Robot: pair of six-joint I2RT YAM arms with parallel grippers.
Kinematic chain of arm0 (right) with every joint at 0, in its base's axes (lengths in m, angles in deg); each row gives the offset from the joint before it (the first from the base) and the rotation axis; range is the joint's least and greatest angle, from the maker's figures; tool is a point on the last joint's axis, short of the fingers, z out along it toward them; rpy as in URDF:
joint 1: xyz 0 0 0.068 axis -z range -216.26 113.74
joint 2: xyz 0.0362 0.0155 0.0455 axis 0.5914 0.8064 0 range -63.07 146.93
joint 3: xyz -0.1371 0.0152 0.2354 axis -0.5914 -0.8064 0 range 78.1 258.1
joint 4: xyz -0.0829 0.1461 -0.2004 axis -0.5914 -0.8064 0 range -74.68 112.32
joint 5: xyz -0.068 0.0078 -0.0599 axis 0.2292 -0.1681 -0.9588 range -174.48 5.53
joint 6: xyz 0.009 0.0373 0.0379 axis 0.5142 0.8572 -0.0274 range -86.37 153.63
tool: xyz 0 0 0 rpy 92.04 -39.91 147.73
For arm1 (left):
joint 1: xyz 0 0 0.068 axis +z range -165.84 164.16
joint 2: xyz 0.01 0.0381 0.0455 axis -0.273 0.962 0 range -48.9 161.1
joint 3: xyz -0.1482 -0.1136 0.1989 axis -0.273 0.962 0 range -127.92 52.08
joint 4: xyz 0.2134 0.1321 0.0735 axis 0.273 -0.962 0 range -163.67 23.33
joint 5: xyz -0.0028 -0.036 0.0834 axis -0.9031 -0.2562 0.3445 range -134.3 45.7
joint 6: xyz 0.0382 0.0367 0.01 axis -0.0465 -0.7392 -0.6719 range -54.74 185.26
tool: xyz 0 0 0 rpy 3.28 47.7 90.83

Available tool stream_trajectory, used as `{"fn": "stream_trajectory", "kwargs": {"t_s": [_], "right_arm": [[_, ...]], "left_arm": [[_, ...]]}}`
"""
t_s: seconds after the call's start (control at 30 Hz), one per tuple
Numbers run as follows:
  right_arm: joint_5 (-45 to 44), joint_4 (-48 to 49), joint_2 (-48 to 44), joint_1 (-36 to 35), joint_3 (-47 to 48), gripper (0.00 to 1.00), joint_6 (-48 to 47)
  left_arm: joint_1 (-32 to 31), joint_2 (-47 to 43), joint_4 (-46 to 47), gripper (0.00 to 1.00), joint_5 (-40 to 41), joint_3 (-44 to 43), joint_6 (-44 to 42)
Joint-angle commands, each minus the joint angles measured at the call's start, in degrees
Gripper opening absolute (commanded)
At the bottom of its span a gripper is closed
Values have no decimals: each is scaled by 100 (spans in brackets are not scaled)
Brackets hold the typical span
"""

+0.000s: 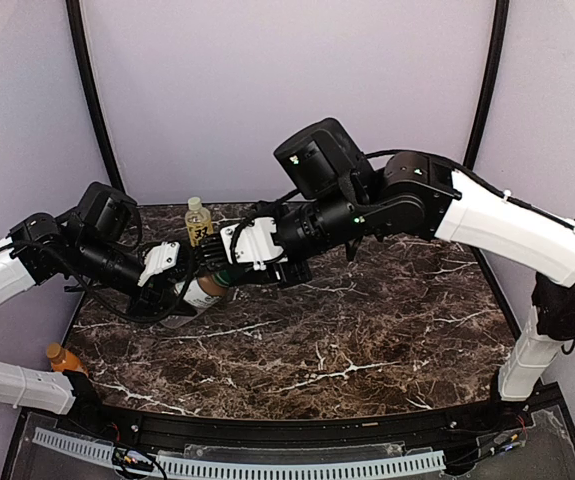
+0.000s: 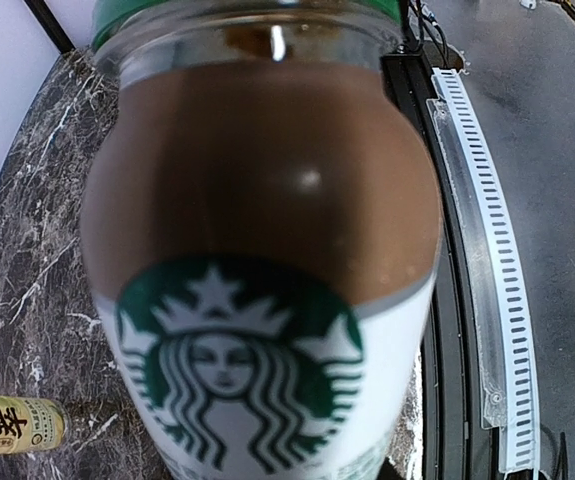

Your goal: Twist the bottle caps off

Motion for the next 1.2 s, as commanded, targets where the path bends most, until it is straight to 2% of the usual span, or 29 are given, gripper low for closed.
{"fn": "stream_trajectory", "kwargs": {"t_s": [0.0,0.33,0.47,0.6,0.73,0.87,1.0,1.07,1.17], "right_arm": [[-270,137,265,-106,-75,0,-281],[-245,491,-40,-101,-389,0,-170],[-204,789,-324,29,-662,0,142],[554,1599,-1106,421,-1404,0,801],[864,2710,-1862,683,-2397,0,1262],[634,3430,-2296,1103,-2996,0,2390],[167,4096,-2533,2055,-3804,0,4127],[-391,3584,-2423,2401,-3791,0,4892],[-1450,1883,-1924,2752,-3233,0,5715]], "left_arm": [[-72,-104,737,1,-717,-188,151],[-70,-191,706,1,-562,-78,-27],[-69,-295,786,1,-405,88,57],[-63,-403,882,1,-213,236,114],[-63,-437,940,1,-177,265,143],[-50,-506,1146,1,-33,337,266],[15,-585,1347,1,103,440,377],[61,-632,1448,1,135,506,443],[114,-683,1485,1,162,570,476]]}}
